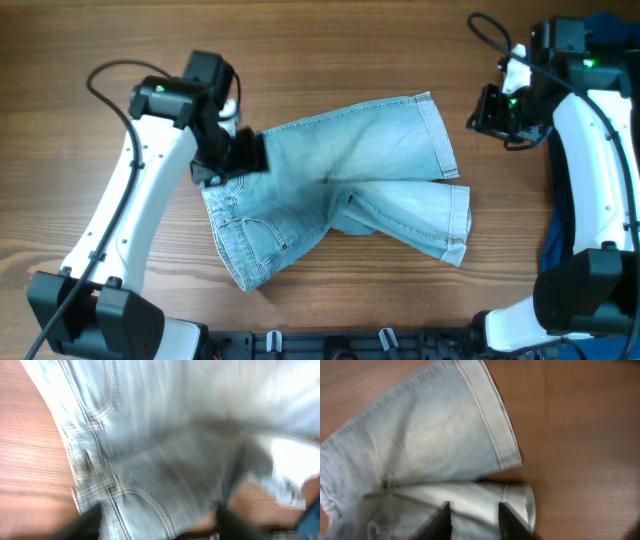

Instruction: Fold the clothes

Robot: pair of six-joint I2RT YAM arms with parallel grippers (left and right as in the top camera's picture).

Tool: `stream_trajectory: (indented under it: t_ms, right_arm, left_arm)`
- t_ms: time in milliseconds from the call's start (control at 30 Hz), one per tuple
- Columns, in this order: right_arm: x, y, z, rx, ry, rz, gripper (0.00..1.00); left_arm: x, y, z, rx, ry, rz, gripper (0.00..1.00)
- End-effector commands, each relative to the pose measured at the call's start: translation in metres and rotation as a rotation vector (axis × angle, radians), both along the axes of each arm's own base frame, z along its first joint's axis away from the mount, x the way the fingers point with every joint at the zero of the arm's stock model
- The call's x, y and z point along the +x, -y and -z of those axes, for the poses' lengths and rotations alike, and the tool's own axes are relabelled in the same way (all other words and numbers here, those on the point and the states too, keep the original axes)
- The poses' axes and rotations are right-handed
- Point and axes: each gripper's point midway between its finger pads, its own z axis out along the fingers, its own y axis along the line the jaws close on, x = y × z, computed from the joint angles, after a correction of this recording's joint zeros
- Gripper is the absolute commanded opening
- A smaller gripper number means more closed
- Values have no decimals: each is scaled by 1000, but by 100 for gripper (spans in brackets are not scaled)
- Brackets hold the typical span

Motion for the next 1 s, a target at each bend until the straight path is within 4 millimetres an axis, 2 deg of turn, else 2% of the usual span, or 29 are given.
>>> stream_trajectory:
  t_ms: [0,100,133,200,333,467,700,833,967]
  right_arm:
    - [29,-27,5,-9,85,-120,7]
    - [66,-52,26,-24,164,-210,4]
    - [73,-55,33,-28,169,-230,4]
    - [86,-61,64,-34,149,-272,4]
    - [86,-66,125,-20,34,-323,4]
    - [84,-66,167,-15,-38,-327,4]
    - [87,-66,197,-13,-61,-326,4]
    - [92,-65,213,-21,-60,-324,5]
    - [103,-57,229,-78,-35,-309,4]
  left_arm:
    - [28,-50,10,150,47,-150,4]
    - [44,-78,37,153,-12,-238,4]
    - [46,-80,45,138,-35,-251,4]
    - [51,-83,66,131,-84,-264,4]
    - [40,-83,107,154,-241,-255,4]
    - [39,-84,138,164,-313,-251,4]
    - [41,-84,170,171,-329,-257,4]
    - [57,-88,179,180,-251,-260,4]
    - [86,-92,186,191,-126,-266,4]
